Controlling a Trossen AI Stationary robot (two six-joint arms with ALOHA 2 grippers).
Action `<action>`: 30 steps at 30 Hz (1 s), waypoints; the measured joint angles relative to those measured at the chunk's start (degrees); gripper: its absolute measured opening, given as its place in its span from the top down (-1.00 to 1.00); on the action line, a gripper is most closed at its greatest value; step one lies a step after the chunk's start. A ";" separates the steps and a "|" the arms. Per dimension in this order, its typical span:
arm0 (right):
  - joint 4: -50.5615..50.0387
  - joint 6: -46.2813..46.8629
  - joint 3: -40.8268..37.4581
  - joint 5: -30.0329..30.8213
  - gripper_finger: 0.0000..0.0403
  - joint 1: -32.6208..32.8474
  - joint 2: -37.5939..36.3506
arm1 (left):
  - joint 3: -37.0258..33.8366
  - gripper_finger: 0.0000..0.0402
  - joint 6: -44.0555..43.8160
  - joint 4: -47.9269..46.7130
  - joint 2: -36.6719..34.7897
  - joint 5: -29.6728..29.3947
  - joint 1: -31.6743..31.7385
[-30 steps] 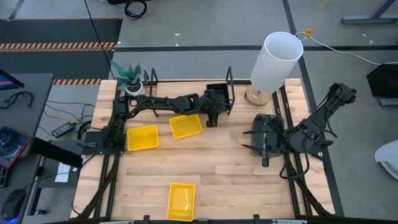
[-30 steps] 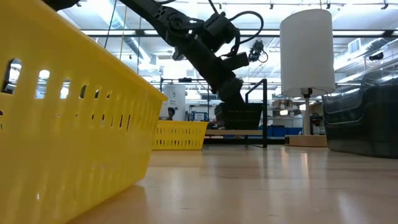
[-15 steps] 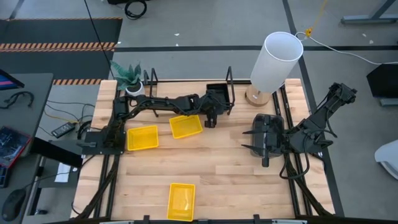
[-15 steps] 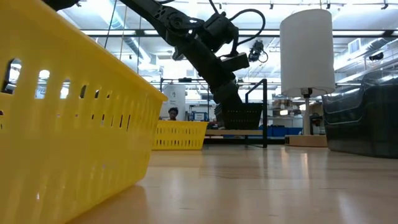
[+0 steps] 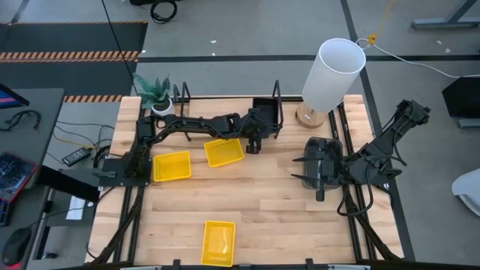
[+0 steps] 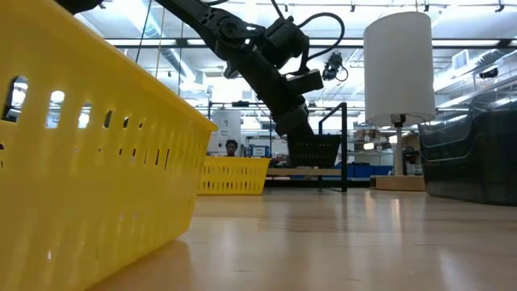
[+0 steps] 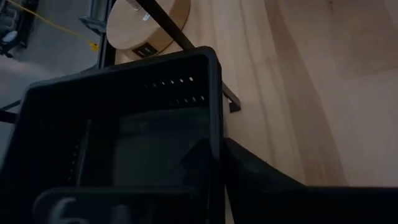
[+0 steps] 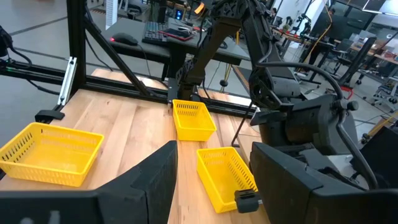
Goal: Stack baskets on shelf by color
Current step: Put the stacked black bins on the shelf, then stack the bottom yellow bin on the top right yellow bin
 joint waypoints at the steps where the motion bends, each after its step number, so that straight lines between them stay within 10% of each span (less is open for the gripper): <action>1: 0.00 0.00 0.00 0.00 -0.03 0.00 0.00 | 0.00 0.77 -0.49 -0.06 0.00 0.00 0.00; 30: -0.06 0.15 0.00 0.01 -0.03 0.00 0.02 | -0.02 0.00 -4.62 2.44 -1.71 -4.50 -2.13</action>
